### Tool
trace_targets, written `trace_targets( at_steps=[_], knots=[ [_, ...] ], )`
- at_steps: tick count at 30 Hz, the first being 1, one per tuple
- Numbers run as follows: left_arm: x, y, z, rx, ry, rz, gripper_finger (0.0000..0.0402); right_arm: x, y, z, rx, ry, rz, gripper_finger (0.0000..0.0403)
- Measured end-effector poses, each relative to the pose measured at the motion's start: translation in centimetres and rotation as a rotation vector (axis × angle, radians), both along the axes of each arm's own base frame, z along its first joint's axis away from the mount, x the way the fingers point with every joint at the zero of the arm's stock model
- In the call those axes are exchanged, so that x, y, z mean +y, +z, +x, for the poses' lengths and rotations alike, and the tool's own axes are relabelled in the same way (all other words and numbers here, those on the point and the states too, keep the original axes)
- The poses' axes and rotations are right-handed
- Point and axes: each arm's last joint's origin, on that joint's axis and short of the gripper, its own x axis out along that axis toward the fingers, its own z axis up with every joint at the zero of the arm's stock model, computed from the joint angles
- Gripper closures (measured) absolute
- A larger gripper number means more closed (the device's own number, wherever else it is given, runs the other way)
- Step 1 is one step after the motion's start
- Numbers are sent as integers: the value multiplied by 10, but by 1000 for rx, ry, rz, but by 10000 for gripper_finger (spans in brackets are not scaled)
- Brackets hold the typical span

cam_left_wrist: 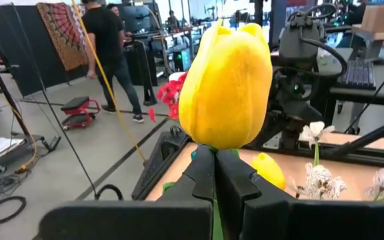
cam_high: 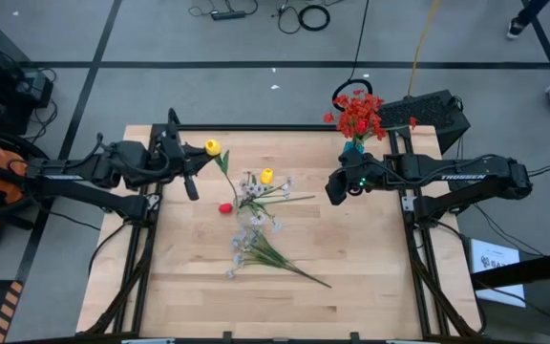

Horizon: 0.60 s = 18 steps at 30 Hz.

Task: Sort flowers into vase by color
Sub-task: Put the yellow flower into the transparent flower vase

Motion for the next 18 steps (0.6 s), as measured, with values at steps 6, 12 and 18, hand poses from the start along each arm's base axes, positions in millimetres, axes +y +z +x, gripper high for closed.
trace_targets(
  at_steps=[6,12,18],
  knots=[
    [-1,-26,9,24,2,-18,400,0,0,0,0,1,-1,403],
    [-1,-53,15,44,5,-36,400,0,0,0,2,4,-3,403],
    [-1,-74,17,72,17,-104,400,0,0,0,3,6,-5,403]
  ],
)
